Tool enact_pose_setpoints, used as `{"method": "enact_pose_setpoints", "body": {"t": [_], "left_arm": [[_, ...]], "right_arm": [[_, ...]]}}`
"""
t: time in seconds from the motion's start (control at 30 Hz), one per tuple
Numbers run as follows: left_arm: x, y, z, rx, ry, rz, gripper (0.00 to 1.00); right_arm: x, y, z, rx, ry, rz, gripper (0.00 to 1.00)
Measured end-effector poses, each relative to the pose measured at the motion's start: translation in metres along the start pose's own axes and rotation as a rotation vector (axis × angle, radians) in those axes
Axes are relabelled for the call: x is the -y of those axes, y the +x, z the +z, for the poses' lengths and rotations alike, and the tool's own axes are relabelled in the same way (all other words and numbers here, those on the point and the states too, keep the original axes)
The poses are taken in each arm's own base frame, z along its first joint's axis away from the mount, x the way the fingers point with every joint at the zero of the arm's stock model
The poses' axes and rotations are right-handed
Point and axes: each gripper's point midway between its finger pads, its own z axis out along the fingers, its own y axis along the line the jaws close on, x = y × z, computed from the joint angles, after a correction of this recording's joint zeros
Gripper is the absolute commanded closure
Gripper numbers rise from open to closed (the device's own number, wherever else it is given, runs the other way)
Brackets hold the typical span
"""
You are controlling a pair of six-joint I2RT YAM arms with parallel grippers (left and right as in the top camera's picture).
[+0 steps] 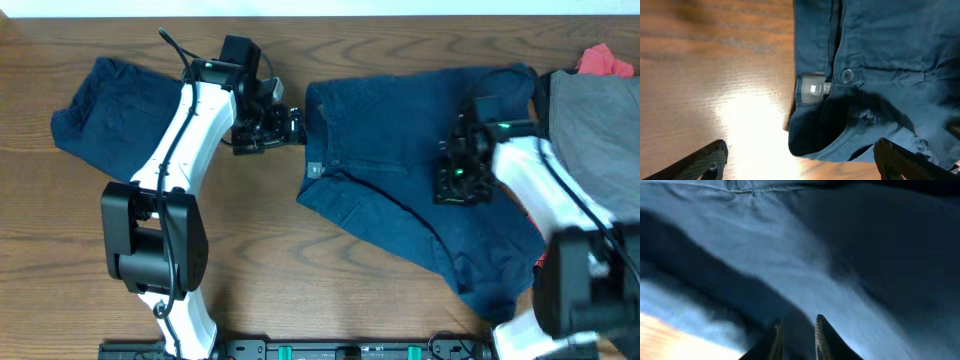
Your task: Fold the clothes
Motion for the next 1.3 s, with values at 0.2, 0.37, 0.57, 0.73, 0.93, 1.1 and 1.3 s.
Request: {"method": "enact_pose_setpoints", "body": {"t": [0.2,0.37,0.57,0.73,0.93,1.1,1.3], "left_arm": [[-0.015,0.010,-0.006,-0.046,-0.010,-0.054,0.06],[-0.030,0.012,-0.012,-0.055,-0.015,-0.089,0.06],[-0.044,0.014,-0.018,-0.064,-0.018,-0.129,0.06],[-0.044,0.016,-0.018,-0.071,-0.019,-0.129,0.06],[-0.035,0.020,-0.018,-0.092,0.030,-0.099,0.06],[-0.010,0.023,-0.013,-0.105,0.100,0.007,0.06],[0.034,0.027,0.003,-0.097,0.139,0.183,0.02]], "right_arm": [[-0.035,0.016,0.046,-0.144,-0.088,-0.122,0.74],[-0.086,0.056,0.046,-0.261,-0.241,-0.355,0.75],[-0.125,0.113,0.017,-0.428,-0.482,-0.589,0.74],[-0.132,0.115,-0.003,-0.432,-0.552,-0.690,0.81],[-0.084,0.070,0.006,-0.370,-0.186,-0.455,0.80],[-0.022,0.035,-0.010,-0.224,0.153,-0.097,0.79],[0.030,0.014,-0.035,-0.094,0.303,0.207,0.79]]}}
